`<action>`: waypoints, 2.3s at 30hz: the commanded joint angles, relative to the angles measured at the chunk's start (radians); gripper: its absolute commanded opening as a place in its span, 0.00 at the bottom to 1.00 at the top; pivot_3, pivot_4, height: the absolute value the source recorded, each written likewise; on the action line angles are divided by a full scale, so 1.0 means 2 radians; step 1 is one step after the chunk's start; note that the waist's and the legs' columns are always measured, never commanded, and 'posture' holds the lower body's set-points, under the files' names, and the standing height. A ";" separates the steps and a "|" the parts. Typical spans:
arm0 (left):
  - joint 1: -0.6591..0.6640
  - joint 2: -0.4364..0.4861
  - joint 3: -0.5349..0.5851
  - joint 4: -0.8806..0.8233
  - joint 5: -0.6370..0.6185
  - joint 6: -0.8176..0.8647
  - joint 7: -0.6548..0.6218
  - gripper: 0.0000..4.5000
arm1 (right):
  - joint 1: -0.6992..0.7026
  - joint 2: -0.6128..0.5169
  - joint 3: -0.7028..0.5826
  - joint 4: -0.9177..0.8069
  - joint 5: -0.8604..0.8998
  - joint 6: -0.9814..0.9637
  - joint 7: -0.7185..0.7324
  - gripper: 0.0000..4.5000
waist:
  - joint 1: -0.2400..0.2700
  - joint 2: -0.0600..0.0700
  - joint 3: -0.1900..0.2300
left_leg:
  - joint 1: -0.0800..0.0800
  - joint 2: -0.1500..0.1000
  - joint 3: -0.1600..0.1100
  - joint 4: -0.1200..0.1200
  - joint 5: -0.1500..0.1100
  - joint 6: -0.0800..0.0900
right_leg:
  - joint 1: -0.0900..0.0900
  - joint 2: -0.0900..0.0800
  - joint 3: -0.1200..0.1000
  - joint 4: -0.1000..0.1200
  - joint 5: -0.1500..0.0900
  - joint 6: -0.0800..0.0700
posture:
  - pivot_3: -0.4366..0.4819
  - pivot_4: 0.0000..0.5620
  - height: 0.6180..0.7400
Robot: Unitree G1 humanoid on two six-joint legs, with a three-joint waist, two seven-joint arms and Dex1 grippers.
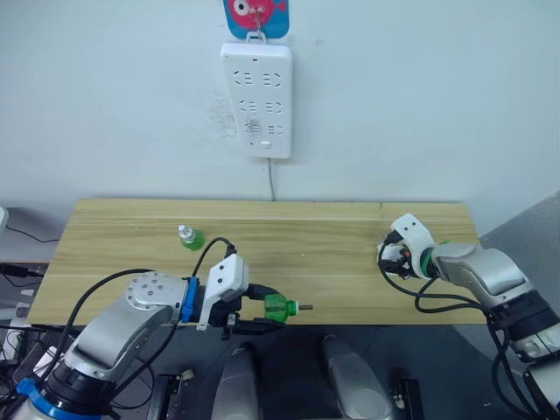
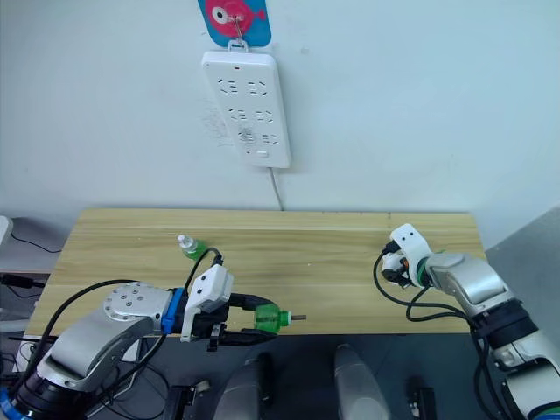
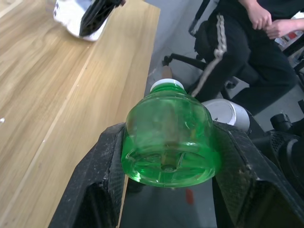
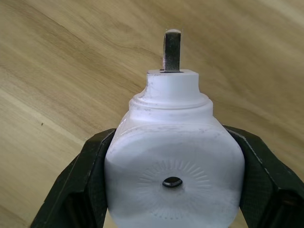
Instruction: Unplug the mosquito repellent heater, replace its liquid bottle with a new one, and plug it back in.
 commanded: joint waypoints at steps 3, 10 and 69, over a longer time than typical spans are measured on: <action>0.008 -0.014 -0.002 0.001 0.022 -0.024 0.003 0.51 | -0.021 0.019 -0.024 0.036 -0.035 0.020 0.018 0.67 | 0.000 0.000 0.000 | 0.000 0.000 0.000 0.000 0.000 0.000 | 0.000 0.000 0.000 0.000 0.000 0.000 | 0.24 0.53 0.94; 0.012 -0.025 0.008 0.015 0.030 -0.038 0.000 0.51 | -0.010 0.022 -0.080 -0.032 -0.032 0.064 0.028 1.00 | 0.000 0.000 0.000 | 0.000 0.000 -0.001 0.001 0.000 0.000 | 0.001 0.000 0.000 0.000 0.000 0.000 | 0.24 0.51 0.94; 0.012 -0.240 -0.004 0.033 0.130 -0.131 0.226 1.00 | 0.123 0.290 -0.255 -0.270 0.403 0.037 -0.146 0.19 | -0.028 0.000 -0.003 | 0.000 0.000 -0.002 0.002 0.001 0.001 | 0.002 0.001 0.000 0.000 0.004 0.002 | 0.21 0.48 0.94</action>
